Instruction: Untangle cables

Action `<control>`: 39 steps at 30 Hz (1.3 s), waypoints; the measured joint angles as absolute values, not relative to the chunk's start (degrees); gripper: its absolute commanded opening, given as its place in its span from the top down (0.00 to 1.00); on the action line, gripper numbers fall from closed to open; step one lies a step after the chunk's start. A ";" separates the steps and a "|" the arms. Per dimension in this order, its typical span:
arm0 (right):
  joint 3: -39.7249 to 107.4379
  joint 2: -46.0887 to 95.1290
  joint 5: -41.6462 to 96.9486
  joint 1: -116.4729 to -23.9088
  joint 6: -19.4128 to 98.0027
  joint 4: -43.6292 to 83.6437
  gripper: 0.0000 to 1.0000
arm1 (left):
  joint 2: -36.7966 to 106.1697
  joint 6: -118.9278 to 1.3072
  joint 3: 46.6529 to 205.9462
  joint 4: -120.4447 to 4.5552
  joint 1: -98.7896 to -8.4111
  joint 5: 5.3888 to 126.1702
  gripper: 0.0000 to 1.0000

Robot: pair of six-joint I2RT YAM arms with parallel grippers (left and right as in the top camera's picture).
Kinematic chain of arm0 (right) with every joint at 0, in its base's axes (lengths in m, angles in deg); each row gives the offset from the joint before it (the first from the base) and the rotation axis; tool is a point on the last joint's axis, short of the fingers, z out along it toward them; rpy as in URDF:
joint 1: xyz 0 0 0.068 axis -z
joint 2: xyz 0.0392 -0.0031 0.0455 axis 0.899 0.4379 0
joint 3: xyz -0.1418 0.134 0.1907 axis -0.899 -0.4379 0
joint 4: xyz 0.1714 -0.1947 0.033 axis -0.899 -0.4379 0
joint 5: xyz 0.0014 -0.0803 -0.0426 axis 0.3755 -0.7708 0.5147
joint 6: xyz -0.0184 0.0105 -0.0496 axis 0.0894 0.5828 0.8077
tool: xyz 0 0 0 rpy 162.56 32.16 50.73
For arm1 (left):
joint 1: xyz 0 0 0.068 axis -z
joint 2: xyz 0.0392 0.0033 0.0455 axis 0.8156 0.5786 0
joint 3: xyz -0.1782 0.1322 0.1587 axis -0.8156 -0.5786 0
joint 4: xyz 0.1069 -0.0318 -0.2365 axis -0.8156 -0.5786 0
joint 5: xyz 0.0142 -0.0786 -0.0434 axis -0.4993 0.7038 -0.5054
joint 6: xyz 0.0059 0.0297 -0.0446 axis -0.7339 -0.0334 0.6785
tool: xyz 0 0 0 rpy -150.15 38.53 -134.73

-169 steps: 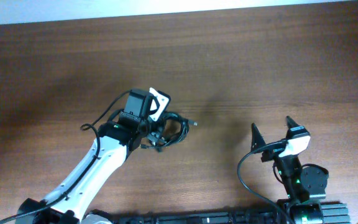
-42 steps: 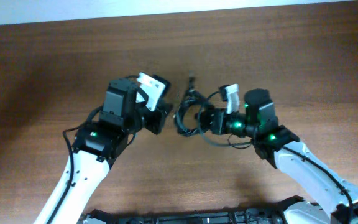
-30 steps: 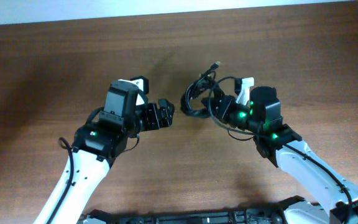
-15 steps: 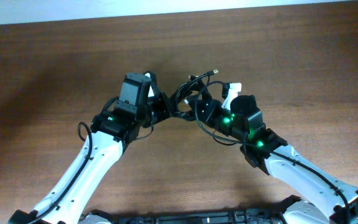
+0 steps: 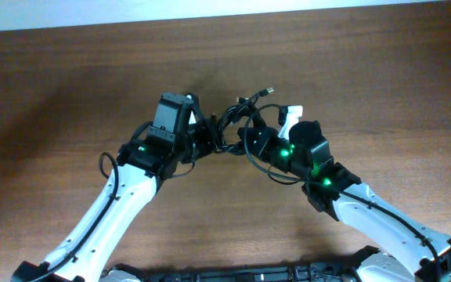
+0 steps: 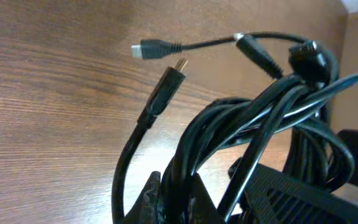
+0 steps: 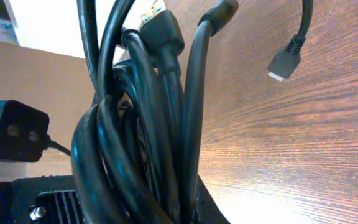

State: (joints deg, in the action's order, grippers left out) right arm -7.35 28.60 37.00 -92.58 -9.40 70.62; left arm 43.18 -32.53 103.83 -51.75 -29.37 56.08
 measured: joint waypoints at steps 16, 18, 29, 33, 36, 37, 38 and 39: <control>-7.46 28.75 33.10 -86.09 7.76 67.14 0.96 | 41.15 -57.49 106.04 -77.12 -34.20 49.87 0.45; -7.46 28.75 37.65 -86.14 11.10 67.21 0.96 | 40.45 -63.28 108.11 -74.68 -34.29 49.15 0.44; -7.46 28.77 78.15 -86.24 27.93 67.32 0.96 | 37.69 -97.11 109.29 -71.53 -34.38 71.46 0.71; -7.46 28.77 78.46 -86.22 27.99 67.34 0.95 | 37.69 -97.92 109.29 -71.73 -34.16 73.60 1.00; -7.46 28.77 78.22 -86.07 28.37 67.38 0.53 | 37.69 -97.64 109.29 -71.77 -34.22 74.17 1.00; -7.46 28.77 77.85 -86.09 28.17 67.47 0.37 | 37.69 -97.20 109.29 -71.44 -34.22 73.95 1.00; -7.46 28.73 76.64 -86.16 28.59 67.45 0.24 | 37.69 -94.97 109.27 -70.57 -34.18 72.36 1.00; -7.46 28.71 75.46 -86.22 28.34 67.51 0.16 | 37.69 -90.56 109.27 -69.32 -34.16 69.08 1.00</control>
